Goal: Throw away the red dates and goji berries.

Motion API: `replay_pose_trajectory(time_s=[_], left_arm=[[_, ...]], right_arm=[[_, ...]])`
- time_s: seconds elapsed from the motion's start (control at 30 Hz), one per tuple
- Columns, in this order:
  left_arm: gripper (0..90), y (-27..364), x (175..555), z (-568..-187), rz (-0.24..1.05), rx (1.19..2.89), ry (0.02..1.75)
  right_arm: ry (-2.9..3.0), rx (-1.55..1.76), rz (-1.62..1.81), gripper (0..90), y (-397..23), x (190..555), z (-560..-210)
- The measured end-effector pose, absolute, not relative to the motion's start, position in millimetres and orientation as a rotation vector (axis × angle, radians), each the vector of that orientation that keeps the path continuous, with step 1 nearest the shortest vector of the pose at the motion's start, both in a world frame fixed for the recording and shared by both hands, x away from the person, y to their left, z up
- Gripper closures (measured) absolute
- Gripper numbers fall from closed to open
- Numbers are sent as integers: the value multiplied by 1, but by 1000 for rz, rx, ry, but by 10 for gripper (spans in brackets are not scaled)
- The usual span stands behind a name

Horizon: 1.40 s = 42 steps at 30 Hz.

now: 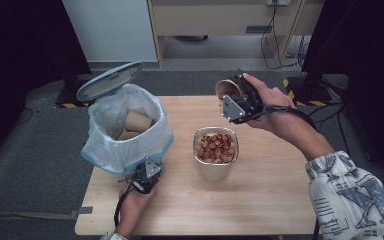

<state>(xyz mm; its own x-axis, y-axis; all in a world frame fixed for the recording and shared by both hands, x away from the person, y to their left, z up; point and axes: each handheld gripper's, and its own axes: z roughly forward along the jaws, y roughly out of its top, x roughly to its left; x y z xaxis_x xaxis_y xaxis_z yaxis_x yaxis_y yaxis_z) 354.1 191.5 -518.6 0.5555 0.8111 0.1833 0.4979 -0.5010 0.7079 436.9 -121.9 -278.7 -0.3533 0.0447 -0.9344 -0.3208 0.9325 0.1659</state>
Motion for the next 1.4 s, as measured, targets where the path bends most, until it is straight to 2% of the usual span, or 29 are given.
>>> replay_pose_trajectory(time_s=[1.0,1.4], left_arm=[[894,191,354,-519,679,2192,1047],[894,191,354,-518,678,2193,1047]], right_arm=[[1867,-252,324,326,-121,433,-278],[1786,-332,200,332,-120,429,-277]])
